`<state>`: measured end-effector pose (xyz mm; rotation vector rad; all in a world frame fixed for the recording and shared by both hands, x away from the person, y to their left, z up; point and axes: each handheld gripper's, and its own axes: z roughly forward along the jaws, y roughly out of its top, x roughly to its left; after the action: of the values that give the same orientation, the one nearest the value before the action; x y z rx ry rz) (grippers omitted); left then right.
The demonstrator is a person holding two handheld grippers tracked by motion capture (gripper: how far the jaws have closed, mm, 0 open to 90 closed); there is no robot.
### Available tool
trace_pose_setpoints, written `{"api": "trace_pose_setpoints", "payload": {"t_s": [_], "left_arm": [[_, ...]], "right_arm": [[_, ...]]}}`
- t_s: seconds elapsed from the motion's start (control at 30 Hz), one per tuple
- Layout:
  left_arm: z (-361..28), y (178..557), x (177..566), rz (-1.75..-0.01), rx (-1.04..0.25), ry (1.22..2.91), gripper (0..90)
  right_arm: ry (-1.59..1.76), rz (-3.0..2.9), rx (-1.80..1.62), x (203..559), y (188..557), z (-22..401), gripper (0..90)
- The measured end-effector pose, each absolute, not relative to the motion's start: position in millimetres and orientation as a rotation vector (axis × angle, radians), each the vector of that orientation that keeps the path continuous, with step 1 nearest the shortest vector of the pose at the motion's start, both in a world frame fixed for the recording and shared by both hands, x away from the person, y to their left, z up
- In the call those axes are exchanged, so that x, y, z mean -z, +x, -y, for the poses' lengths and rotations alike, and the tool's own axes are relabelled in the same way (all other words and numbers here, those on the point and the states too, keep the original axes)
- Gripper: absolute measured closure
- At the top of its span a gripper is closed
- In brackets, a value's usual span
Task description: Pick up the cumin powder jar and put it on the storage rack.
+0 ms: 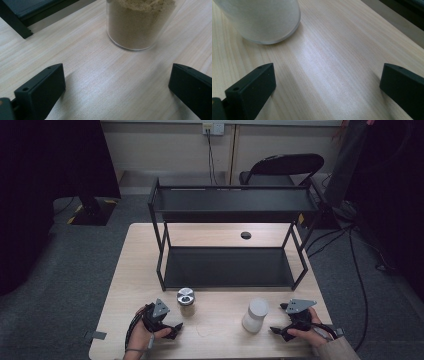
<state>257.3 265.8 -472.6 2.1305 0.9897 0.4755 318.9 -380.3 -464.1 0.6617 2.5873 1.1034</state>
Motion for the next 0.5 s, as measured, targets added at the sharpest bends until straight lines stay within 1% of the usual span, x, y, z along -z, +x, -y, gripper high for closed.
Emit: {"api": "trace_pose_setpoints", "payload": {"t_s": [0.5], "left_arm": [[-264.1, 258.8, 468.2, -0.964, -0.441, 2.110, 1.1]], "right_arm": [[0.662, -2.587, -1.104, 464.1, 318.9, 380.3, 0.0]]}}
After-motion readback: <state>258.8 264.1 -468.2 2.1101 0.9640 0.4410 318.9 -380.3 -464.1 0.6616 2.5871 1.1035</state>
